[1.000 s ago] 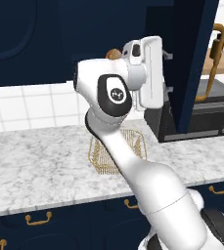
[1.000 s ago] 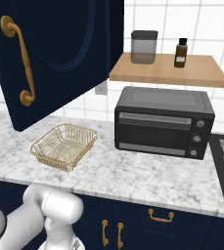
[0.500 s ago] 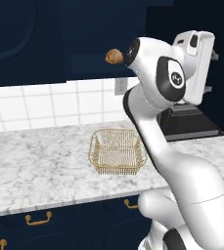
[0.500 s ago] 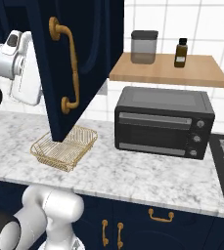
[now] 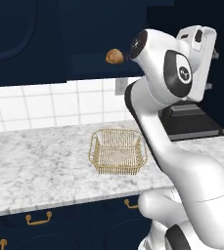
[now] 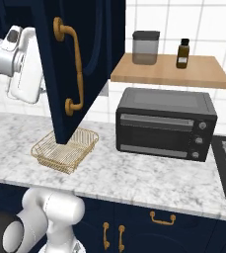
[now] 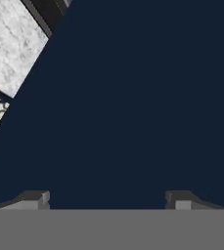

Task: Open the cabinet, pick up the bread from the cabinet and place it in the basket. Then move the basket to the dining counter.

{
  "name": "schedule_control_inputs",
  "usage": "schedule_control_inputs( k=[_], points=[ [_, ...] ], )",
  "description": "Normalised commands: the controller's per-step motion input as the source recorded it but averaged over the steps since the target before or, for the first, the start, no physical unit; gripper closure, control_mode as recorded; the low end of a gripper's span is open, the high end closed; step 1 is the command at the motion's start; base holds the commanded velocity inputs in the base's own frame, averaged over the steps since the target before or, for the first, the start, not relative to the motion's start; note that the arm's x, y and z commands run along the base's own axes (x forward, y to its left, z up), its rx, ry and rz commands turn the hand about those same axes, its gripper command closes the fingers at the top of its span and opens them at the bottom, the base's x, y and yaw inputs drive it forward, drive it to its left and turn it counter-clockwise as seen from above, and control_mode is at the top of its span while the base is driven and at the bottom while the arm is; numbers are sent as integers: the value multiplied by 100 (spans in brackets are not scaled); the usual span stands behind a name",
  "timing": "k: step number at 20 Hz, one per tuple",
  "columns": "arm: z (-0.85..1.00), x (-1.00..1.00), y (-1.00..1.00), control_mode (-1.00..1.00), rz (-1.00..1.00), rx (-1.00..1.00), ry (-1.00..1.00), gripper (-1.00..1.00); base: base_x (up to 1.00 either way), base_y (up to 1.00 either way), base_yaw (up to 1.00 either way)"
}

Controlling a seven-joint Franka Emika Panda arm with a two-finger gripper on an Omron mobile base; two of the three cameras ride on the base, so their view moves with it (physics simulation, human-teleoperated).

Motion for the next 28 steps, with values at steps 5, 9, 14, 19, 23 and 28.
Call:
schedule_control_inputs(
  k=[5, 9, 14, 19, 23, 28],
  points=[
    [-4, -1, 99, -100, -4, 1, -13, -100, 0, 0, 0],
    [-66, 5, 97, -100, -8, 31, 0, -100, 0, 0, 0],
    [-100, 37, 49, -100, -6, 55, -2, -100, 0, 0, 0],
    [-100, 62, 12, -100, -3, 59, -2, -100, 0, 0, 0],
    [-79, 70, 1, -100, -19, 40, -35, -100, 0, 0, 0],
    [-22, 35, -1, -100, -12, 35, -44, -100, 0, 0, 0]
  ],
)
